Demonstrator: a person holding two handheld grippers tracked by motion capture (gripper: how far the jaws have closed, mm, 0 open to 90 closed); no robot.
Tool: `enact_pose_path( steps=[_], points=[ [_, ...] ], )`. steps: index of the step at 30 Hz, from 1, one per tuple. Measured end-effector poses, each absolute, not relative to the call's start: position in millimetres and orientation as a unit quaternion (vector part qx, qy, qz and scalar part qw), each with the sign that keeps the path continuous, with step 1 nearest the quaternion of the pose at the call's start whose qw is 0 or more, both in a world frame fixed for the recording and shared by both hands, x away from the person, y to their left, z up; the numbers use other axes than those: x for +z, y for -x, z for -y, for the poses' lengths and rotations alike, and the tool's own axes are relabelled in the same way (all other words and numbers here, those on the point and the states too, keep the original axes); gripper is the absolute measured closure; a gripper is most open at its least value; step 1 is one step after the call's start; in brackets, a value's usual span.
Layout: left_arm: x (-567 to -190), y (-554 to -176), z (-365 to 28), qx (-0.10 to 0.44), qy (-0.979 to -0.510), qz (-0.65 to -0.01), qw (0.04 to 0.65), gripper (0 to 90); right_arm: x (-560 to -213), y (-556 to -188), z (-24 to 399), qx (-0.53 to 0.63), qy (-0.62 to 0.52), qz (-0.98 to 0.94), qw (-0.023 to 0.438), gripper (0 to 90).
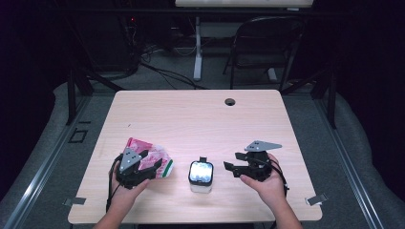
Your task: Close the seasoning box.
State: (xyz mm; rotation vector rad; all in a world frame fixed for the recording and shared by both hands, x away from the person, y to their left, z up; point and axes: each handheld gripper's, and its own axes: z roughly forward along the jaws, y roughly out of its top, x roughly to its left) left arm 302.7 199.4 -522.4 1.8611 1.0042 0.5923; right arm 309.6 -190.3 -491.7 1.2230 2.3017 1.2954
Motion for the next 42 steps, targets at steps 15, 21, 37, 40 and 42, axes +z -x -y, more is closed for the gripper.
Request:
enact_pose_path(
  steps=[15,21,37,40,42],
  points=[
    [-526,-307,-206,0.245,-0.752,-0.419,0.446,35.5,-507,-320,209,0.427,-0.487,-0.754,0.116,39.0],
    [-528,-309,-209,0.245,-0.749,-0.426,0.444,35.5,-517,-322,208,0.416,-0.493,-0.757,0.108,38.9],
    [-529,-310,-210,0.246,-0.750,-0.427,0.440,35.5,-531,-327,206,0.393,-0.498,-0.766,0.104,39.0],
    [-529,-310,-210,0.247,-0.750,-0.427,0.440,35.5,-531,-327,206,0.396,-0.502,-0.762,0.104,39.0],
    [-529,-311,-210,0.247,-0.751,-0.427,0.439,35.5,-531,-327,207,0.395,-0.502,-0.762,0.104,39.0]
  ],
)
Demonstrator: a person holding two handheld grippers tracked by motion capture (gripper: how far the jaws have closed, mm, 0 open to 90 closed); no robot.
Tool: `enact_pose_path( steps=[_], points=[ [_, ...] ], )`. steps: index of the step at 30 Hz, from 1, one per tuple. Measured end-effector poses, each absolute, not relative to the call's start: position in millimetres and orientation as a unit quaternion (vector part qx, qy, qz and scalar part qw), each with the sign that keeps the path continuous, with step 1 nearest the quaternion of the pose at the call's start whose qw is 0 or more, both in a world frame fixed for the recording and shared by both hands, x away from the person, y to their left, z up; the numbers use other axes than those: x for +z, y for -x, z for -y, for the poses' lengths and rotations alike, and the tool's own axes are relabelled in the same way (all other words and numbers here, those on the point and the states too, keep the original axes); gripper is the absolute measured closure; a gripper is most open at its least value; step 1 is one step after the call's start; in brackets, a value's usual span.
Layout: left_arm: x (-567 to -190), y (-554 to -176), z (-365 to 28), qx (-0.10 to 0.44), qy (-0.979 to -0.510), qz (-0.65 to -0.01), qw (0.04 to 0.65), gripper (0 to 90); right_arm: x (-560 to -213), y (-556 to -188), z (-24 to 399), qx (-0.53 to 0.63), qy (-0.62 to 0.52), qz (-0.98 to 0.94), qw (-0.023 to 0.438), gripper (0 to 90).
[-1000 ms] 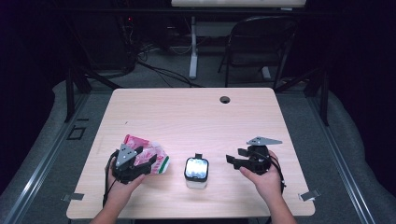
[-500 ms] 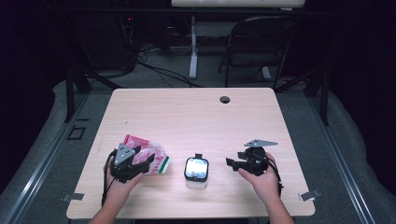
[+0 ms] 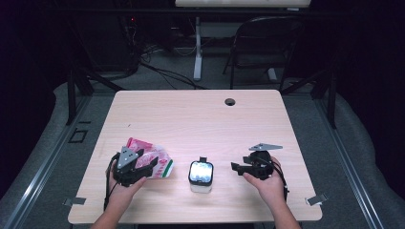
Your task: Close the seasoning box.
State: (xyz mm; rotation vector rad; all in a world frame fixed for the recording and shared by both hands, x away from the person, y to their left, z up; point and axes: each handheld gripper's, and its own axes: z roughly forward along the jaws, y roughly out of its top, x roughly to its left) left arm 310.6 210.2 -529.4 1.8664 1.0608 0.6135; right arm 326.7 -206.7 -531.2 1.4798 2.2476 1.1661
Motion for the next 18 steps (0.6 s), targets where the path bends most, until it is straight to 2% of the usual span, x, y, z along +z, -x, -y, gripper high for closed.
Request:
enact_pose_path(
  steps=[18],
  points=[
    [-530.4,-310.0,-215.2,0.246,-0.751,-0.432,0.435,36.0,-532.9,-330.7,207.4,0.394,-0.501,-0.764,0.103,39.0]
  ],
)
